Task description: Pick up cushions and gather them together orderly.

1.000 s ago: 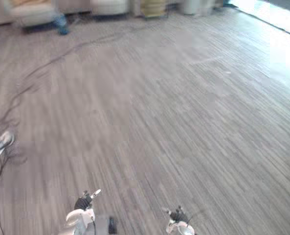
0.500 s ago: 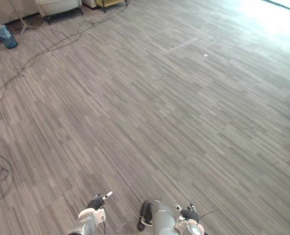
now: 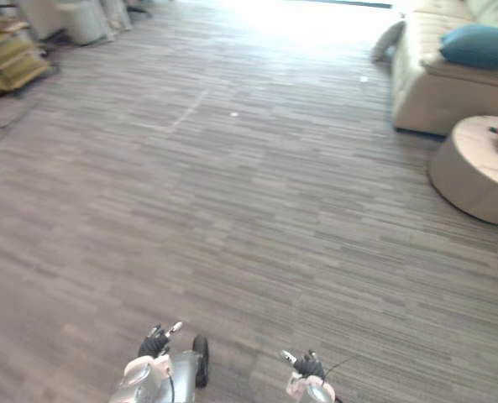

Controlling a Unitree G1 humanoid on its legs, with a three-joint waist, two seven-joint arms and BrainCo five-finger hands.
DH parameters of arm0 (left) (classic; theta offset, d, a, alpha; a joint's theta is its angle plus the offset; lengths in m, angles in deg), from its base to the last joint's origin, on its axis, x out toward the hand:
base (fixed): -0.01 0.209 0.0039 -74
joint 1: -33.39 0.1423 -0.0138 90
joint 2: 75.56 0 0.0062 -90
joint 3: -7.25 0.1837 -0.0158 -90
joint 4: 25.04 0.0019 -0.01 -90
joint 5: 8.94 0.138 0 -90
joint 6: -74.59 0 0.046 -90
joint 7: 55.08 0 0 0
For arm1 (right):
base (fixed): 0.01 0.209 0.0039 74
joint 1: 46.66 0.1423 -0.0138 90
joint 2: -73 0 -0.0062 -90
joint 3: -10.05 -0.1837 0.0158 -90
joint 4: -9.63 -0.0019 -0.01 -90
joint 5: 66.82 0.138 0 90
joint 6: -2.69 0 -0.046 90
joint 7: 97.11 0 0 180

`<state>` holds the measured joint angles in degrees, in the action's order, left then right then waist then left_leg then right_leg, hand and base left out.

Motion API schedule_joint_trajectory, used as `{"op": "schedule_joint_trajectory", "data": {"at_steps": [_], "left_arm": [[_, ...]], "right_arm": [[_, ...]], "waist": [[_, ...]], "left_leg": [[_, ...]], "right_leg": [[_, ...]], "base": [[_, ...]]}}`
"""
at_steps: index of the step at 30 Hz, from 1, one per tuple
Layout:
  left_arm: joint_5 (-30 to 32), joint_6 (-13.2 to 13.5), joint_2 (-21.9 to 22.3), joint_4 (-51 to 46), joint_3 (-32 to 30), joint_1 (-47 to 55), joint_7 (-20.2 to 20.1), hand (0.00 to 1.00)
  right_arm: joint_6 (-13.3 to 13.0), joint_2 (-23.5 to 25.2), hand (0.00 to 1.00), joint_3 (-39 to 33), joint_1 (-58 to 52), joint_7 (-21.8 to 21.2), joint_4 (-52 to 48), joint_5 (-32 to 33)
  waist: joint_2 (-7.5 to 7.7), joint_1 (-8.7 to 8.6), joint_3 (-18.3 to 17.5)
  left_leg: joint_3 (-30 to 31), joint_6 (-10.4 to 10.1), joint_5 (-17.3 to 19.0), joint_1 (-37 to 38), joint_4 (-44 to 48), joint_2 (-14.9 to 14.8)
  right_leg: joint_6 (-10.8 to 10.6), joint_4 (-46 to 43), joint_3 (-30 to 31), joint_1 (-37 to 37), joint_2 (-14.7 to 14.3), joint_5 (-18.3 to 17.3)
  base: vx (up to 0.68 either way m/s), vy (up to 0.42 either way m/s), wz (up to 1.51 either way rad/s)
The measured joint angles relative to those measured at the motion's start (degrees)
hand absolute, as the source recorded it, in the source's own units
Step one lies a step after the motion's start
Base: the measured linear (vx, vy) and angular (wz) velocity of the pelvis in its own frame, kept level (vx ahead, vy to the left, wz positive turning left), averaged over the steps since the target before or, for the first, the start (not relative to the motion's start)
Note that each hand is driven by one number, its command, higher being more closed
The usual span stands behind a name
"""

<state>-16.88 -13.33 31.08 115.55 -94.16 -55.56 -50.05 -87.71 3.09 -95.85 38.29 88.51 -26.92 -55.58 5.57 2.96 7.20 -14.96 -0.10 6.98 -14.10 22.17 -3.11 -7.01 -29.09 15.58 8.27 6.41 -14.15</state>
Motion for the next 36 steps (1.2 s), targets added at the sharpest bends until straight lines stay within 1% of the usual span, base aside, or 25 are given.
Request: {"op": "schedule_joint_trajectory", "data": {"at_steps": [1, 2, 4, 5, 9, 11, 12, 13, 15, 17, 18, 19, 22, 23, 25, 26, 28, 29, 30, 31, 32, 33, 34, 35, 36], "left_arm": [[0.0, -0.2, -0.1, 0.8, 0.0, -0.5, 0.1, 0.0], [-0.1, -0.4, 0.3, 2.2, 0.1, -0.9, 0.3, 0.0], [-0.1, -0.6, 0.7, 3.3, 1.4, -0.9, 0.5, 0.0], [-0.1, -0.7, 1.2, 3.7, 2.1, -1.9, 0.6, 0.0], [-0.1, -0.7, 1.2, 5.7, 2.4, -4.6, 0.5, 0.0], [0.0, -0.8, 1.5, 6.3, 3.7, -3.9, 0.1, 0.0], [0.1, -0.8, 1.7, 6.3, 3.8, -3.5, 0.1, 0.0], [0.2, -0.9, 2.5, 6.4, 3.4, -2.6, 0.0, 0.0], [1.2, -1.3, 2.9, 6.4, 3.4, -1.7, -0.2, 0.0], [1.2, -1.3, 2.7, 6.1, 2.9, -1.7, -0.2, 0.0], [1.1, -1.3, 2.6, 5.5, 1.8, -1.4, -0.3, 0.0], [1.1, -1.3, 2.6, 4.8, 1.2, -1.2, -0.3, 0.0], [0.8, -0.9, 2.6, 1.2, 1.9, -0.8, -0.4, 0.0], [0.7, -0.8, 2.5, 1.0, 1.9, -0.8, -0.4, 0.0], [0.4, -0.1, 2.6, 0.3, 1.7, -0.7, -0.4, 0.0], [0.0, 0.1, 2.6, -0.5, 1.2, -0.2, -0.3, 0.0], [-0.2, 0.2, 2.6, -0.9, 1.1, 0.2, -0.2, 0.0], [-0.2, 0.3, 2.5, -1.8, 1.1, 0.5, -0.2, 0.0], [-0.2, 0.3, 2.5, -1.6, 1.3, 0.9, -0.2, 0.0], [-0.2, 0.2, 1.5, -1.4, 1.3, 0.7, -0.2, 0.0], [-0.2, 0.0, 1.1, -0.5, 1.4, 0.3, -0.2, 0.0], [-0.1, 0.0, 1.0, -0.3, 1.4, 0.1, -0.2, 0.0], [-0.1, -0.4, 0.8, 0.4, 1.5, -0.2, -0.2, 0.0], [-0.2, -0.5, 0.7, 1.2, 2.0, -0.3, 0.0, 0.0], [-0.3, -0.7, 0.7, 2.2, 2.7, -0.3, 0.1, 0.0]], "right_arm": [[0.0, -0.4, 0.0, 0.3, 0.0, 0.0, -0.1, 0.0], [-0.5, -1.0, 0.0, 0.3, 0.1, -0.3, -1.5, -0.1], [-1.0, -1.4, 0.0, 0.4, 0.1, -0.5, -3.2, -0.1], [-1.2, -1.6, 0.0, 0.3, 0.1, -0.6, -4.3, -0.1], [-1.3, -1.5, 0.0, -2.2, 1.0, -0.7, -4.5, -0.1], [-1.3, -2.0, 0.0, -4.4, -0.1, -0.6, -2.8, 0.0], [-1.3, -2.0, 0.0, -4.4, -0.3, -0.6, -2.8, 0.0], [-1.1, -3.2, 0.0, -4.4, -0.5, -0.6, -2.7, 0.0], [-1.1, -4.2, 0.0, -4.2, 0.4, -0.7, -2.8, -0.1], [-1.0, -4.0, 0.0, -3.7, 1.0, -0.8, -3.1, -0.1], [-0.8, -4.3, 0.0, -2.9, 1.7, -0.6, -2.8, 0.0], [-0.6, -4.1, 0.0, -1.6, 2.1, -0.4, -2.8, 0.0], [-0.5, -2.8, 0.0, 1.2, 2.4, -0.4, -2.5, 0.1], [-0.4, -2.8, 0.0, 1.6, 2.5, -0.4, -2.5, 0.1], [-0.1, -2.6, 0.0, 2.2, 2.6, -0.3, -2.6, 0.1], [-0.1, -2.5, 0.0, 2.2, 2.6, -0.3, -2.6, 0.1], [-0.1, -2.3, 0.0, 2.6, 2.4, -0.1, -2.6, 0.0], [0.0, -2.0, 0.0, 2.7, 1.8, 0.0, -2.6, 0.0], [0.0, -1.8, 0.0, 2.9, 0.6, 0.0, -2.6, 0.0], [0.1, -0.8, 0.0, 2.6, 0.3, 0.0, -2.9, 0.0], [0.4, -0.2, 0.0, 2.5, -0.1, -0.1, -2.8, 0.0], [0.4, -0.2, 0.0, 2.6, -0.1, -0.1, -2.8, 0.0], [0.4, -0.4, 0.0, 2.8, -0.8, -0.3, -2.8, -0.1], [-0.1, -0.8, 0.0, 2.8, -0.9, -0.5, -3.1, -0.1], [-0.4, -0.8, 0.0, 2.8, -1.0, -0.6, -4.0, -0.1]], "waist": [[-0.07, -0.22, 0.5], [-1.18, -0.36, 1.3], [-2.95, -0.78, 1.8], [-3.74, -1.6, 1.4], [-2.73, -3.36, 2.3], [-2.37, -4.25, 2.3], [-2.26, -4.42, 2.3], [-3.54, -5.4, 2.4], [-6.34, -5.41, 2.0], [-7.62, -5.33, 2.3], [-8.24, -5.08, 3.0], [-7.56, -4.55, 3.9], [-4.89, -2.71, 4.5], [-4.66, -2.61, 4.4], [-5.47, -2.23, 4.0], [-5.83, -1.58, 4.0], [-5.64, -1.01, 3.6], [-4.71, -0.18, 2.6], [-3.55, 1.04, 0.1], [-1.02, 0.18, -1.0], [-0.03, -0.55, -0.8], [0.05, -0.54, -0.7], [0.16, -0.36, -0.4], [-0.74, -0.46, 0.3], [-1.26, -0.76, 0.6]], "left_leg": [[-1.3, 1.0, 1.4, 4.1, -1.3, 0.5], [-2.1, 0.9, 3.6, 10.5, -3.9, 0.7], [-3.8, 1.0, 4.4, 16.5, -7.3, 0.6], [-4.8, 1.5, 5.3, 21.8, -11.7, 0.6], [-5.5, 0.5, 7.7, 30.4, -17.3, 1.7], [-3.5, 1.3, 8.1, 35.7, -19.6, 3.8], [-2.9, 1.6, 8.3, 36.5, -19.7, 4.3], [-1.1, 1.9, 8.5, 38.6, -19.0, 3.8], [0.4, 0.8, 7.9, 35.6, -10.2, 1.4], [3.7, -6.5, 3.4, 27.7, 8.6, -2.1], [5.0, -9.9, 0.6, 21.5, 24.1, -5.3], [3.6, -7.1, 2.8, 16.3, 34.0, -7.6], [-2.5, -3.9, 6.7, 5.2, 30.8, -9.0], [-3.1, -3.6, 6.9, 3.6, 28.9, -9.1], [-3.3, -4.7, 6.0, -2.0, 11.6, -7.4], [-3.2, -5.7, 4.2, -2.2, 2.7, -6.7], [-2.9, -5.2, 1.2, -3.3, -3.1, -5.9], [-2.5, -4.0, -2.5, -3.9, -3.3, -4.9], [-3.3, -0.4, -7.8, -3.9, -2.5, -3.2], [-4.3, 1.1, -6.1, -3.4, -0.9, -1.4], [-5.0, 2.7, -2.6, -1.5, 1.8, -0.5], [-5.0, 2.9, -2.3, -1.1, 2.1, -0.4], [-5.1, 3.4, -0.4, 3.1, 0.8, 0.4], [-4.9, 2.8, 2.8, 9.4, -2.7, 0.9], [-5.0, 2.2, 4.3, 13.8, -4.9, 1.3]], "right_leg": [[-3.6, -11.5, 0.0, -4.7, 0.0, 5.4], [-3.7, -24.7, -2.7, -10.4, -0.5, 5.3], [-1.1, -31.6, -6.8, -16.2, -1.2, 2.6], [1.6, -32.6, -14.7, -23.6, -1.5, 0.4], [4.7, -18.2, -26.0, -32.8, -1.9, -0.7], [6.9, -1.3, -27.1, -33.0, -1.9, 5.3], [7.9, 0.2, -26.6, -32.9, -1.9, 6.6], [11.8, -3.5, -26.0, -32.5, -2.2, 7.4], [12.8, -5.2, -27.1, -31.4, -3.0, 3.6], [13.4, -3.6, -27.1, -27.6, -4.7, 0.9], [14.0, -0.5, -27.1, -22.8, -6.7, 0.0], [14.6, 2.9, -26.6, -17.0, -7.8, -0.7], [13.8, 10.3, -24.2, -6.8, -7.7, -2.3], [13.6, 11.1, -23.9, -5.8, -7.7, -2.5], [10.9, 13.8, -20.6, 0.1, -7.6, -5.0], [9.9, 15.6, -18.7, 3.1, -7.4, -6.1], [8.9, 18.0, -16.8, 6.2, -6.7, -7.4], [7.9, 18.9, -14.9, 7.9, -5.4, -8.1], [6.2, 17.1, -12.5, 7.6, -3.4, -9.1], [4.9, 13.1, -11.7, 6.2, -0.6, -9.2], [1.7, 1.8, -11.3, 3.0, 0.4, -5.0], [1.6, 0.0, -11.3, 2.4, 0.4, -4.0], [1.2, -13.7, -11.5, -3.0, 0.6, 4.8], [1.6, -27.8, -12.4, -9.6, 0.6, 6.1], [2.1, -33.0, -13.9, -13.5, 0.7, 3.8]], "base": [[0.71, 0.412, -0.99], [0.61, 0.354, -1.02], [0.42, 0.253, -0.73], [0.33, 0.173, -0.39], [0.5, 0.114, -0.05], [0.55, -0.015, 0.49], [0.53, -0.085, 0.48], [0.53, -0.114, 0.23], [0.76, -0.203, 0.13], [0.61, -0.188, 0.02], [0.59, -0.145, -0.27], [0.59, -0.124, -0.32], [0.52, -0.088, -0.38], [0.46, -0.026, -0.45], [0.68, 0.084, -0.71], [0.73, 0.157, -0.85], [0.54, 0.195, -0.71], [0.75, 0.315, -0.99], [0.77, 0.316, -0.78], [0.94, 0.35, -0.49], [0.76, 0.285, -0.01], [0.86, 0.342, -0.1], [0.67, 0.266, -0.29], [0.64, 0.233, -0.34], [0.61, 0.17, -0.28]]}}
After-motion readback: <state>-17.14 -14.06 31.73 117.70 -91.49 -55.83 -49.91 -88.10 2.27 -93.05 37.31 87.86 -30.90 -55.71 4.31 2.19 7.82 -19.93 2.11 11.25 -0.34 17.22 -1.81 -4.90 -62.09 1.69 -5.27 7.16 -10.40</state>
